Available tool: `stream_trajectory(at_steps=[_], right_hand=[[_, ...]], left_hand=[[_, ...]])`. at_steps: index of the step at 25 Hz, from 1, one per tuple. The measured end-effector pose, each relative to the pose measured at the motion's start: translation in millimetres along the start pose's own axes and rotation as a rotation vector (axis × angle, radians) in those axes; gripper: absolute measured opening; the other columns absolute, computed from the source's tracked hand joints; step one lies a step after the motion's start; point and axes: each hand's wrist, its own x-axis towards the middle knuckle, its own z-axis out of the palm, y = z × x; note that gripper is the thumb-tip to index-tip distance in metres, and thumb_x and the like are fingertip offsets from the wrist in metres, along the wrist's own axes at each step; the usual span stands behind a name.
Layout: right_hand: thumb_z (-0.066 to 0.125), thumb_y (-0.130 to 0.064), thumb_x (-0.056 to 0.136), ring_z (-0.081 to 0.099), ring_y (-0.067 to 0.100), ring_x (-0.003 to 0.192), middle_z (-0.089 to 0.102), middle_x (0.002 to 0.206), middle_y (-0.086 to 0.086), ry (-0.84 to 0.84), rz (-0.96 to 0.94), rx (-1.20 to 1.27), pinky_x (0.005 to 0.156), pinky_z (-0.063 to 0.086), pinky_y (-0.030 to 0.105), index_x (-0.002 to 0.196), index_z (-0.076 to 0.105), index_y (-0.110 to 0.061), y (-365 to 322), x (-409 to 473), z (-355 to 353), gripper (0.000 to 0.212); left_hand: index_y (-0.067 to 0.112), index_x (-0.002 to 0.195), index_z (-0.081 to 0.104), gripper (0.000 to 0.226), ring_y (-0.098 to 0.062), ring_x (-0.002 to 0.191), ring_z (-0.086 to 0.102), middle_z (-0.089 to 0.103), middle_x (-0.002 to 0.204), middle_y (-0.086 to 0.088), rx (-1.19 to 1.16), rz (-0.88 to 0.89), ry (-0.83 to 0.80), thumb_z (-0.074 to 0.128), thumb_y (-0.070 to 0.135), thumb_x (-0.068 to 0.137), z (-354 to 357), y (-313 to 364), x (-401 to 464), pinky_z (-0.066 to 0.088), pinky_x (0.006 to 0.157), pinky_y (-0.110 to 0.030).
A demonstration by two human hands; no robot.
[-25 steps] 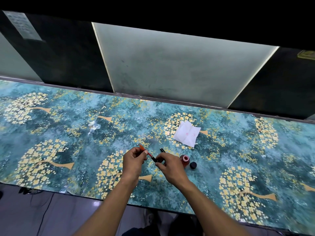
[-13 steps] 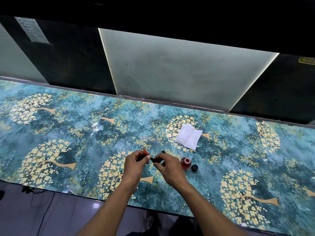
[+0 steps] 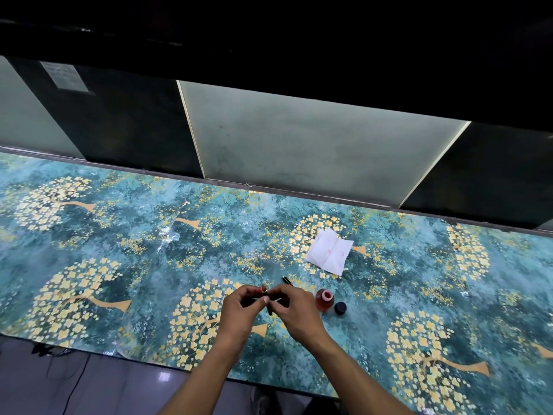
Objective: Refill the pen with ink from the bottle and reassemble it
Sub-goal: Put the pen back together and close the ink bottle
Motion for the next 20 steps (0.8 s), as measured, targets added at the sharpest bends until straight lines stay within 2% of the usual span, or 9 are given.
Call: stream_trajectory(at_steps=[5,8,11,14,18,20], right_hand=[[0.07,-0.016,0.092,0.07,0.008,0.083,0.074,0.097,-0.007,0.134,0.072,-0.184,0.077,0.058,0.03,0.107,0.072,-0.023,9.0,17.3,-20.3,0.017],[0.063,-0.017,0.092,0.067,0.02,0.078,0.072,0.091,-0.001,0.162,0.022,-0.357,0.068,0.056,0.037,0.098,0.067,-0.022,9.7,30.4,-31.7,0.009],[0.054,-0.015,0.093,0.062,0.035,0.08,0.066,0.09,0.01,0.026,-0.04,-0.665,0.061,0.047,0.038,0.097,0.059,-0.014,5.1,42.5,-31.4,0.006],[0.05,-0.006,0.093,0.063,0.039,0.083,0.058,0.087,0.012,-0.116,-0.028,-0.893,0.061,0.04,0.037,0.101,0.056,-0.009,-5.9,46.8,-24.8,0.01],[0.051,0.003,0.091,0.067,0.04,0.094,0.066,0.1,0.017,-0.255,0.013,-1.063,0.064,0.041,0.039,0.099,0.06,-0.006,-16.8,46.3,-17.2,0.015],[0.051,0.006,0.089,0.068,0.039,0.091,0.067,0.096,0.017,-0.277,0.029,-1.092,0.063,0.042,0.039,0.092,0.06,-0.007,-16.3,47.7,-11.7,0.016]], left_hand=[[0.005,0.094,0.069,0.008,-0.011,0.086,0.072,0.078,0.091,-0.009,-0.081,0.008,0.068,0.07,0.003,0.087,-3.5,7.5,0.1,0.051,0.073,-0.016],[0.004,0.101,0.067,0.01,-0.022,0.088,0.073,0.078,0.092,-0.012,-0.176,-0.053,0.053,0.063,0.003,0.092,-12.0,3.5,-0.8,0.053,0.076,-0.029],[0.003,0.106,0.068,0.014,-0.025,0.083,0.069,0.075,0.094,-0.014,-0.224,-0.112,0.018,0.059,0.004,0.095,-13.8,-3.0,-4.1,0.05,0.072,-0.033],[0.002,0.106,0.069,0.016,-0.019,0.077,0.066,0.073,0.091,-0.01,-0.274,-0.152,-0.007,0.055,0.005,0.098,-10.6,-4.4,-8.8,0.05,0.067,-0.031],[0.001,0.107,0.069,0.019,-0.016,0.071,0.063,0.071,0.088,-0.008,-0.343,-0.189,0.006,0.052,0.006,0.099,-11.3,-3.2,-11.4,0.049,0.064,-0.029],[0.0,0.106,0.069,0.019,-0.015,0.069,0.063,0.071,0.086,-0.008,-0.374,-0.204,0.018,0.052,0.006,0.099,-12.1,-2.9,-11.3,0.048,0.063,-0.028]])
